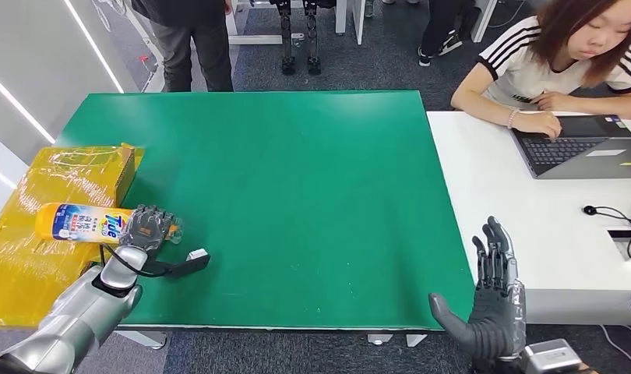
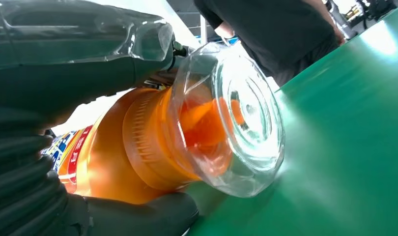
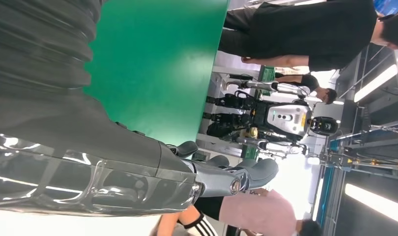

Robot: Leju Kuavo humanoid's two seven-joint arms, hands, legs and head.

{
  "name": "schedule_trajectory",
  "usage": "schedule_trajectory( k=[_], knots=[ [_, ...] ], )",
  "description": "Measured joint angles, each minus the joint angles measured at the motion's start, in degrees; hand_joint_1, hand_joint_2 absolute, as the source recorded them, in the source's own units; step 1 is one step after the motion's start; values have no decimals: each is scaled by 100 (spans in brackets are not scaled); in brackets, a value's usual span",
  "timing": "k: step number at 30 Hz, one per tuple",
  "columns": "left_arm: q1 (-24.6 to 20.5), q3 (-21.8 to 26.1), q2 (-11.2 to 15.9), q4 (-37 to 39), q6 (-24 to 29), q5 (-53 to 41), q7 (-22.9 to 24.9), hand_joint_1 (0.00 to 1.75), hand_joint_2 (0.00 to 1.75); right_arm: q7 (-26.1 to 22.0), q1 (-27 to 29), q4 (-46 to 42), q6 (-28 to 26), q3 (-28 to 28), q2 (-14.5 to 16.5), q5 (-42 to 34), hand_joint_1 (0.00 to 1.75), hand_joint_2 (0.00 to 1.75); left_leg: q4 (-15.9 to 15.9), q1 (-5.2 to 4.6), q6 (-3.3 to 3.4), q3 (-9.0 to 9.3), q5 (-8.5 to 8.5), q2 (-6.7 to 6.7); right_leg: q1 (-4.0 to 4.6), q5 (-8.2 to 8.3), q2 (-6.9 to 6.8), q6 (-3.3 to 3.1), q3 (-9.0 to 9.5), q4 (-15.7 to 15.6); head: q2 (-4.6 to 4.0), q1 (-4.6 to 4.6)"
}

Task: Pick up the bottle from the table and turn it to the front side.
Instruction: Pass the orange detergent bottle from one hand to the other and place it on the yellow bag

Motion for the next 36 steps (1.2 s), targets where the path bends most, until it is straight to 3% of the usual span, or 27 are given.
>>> schedule_trajectory(
  k=[6,7,11,12,21,36],
  knots=[
    [-7,40,88,80,1,9,18,173,175,-3,0,36,39,13,-18,-16,0,175,-5,0,-6,8,3,0,0,-1,0,-4,7,4,0,0],
    [-9,46,101,94,-8,12,31,162,175,-4,-1,45,45,21,-25,-19,0,175,-6,0,-6,9,3,1,0,-1,0,-6,7,4,0,0],
    [-15,111,144,149,-40,69,25,10,175,-4,-10,69,51,39,-32,-23,0,175,-7,0,-9,12,5,0,0,-1,-1,-11,8,7,0,0],
    [-14,140,152,162,-35,86,-3,0,175,-2,-13,71,53,41,-33,-22,0,175,-7,0,-9,12,5,0,0,-1,-1,-12,8,8,0,0],
    [24,528,131,187,419,328,-543,0,175,19,-11,68,58,44,-54,-1,0,175,-7,0,-10,17,6,-2,0,-4,-4,-18,7,12,0,0],
    [108,1105,-75,160,793,782,-1026,0,175,96,0,36,99,42,-62,26,0,175,-6,-5,-8,15,6,-14,-1,-9,-18,-15,8,10,0,-1]
  ],
)
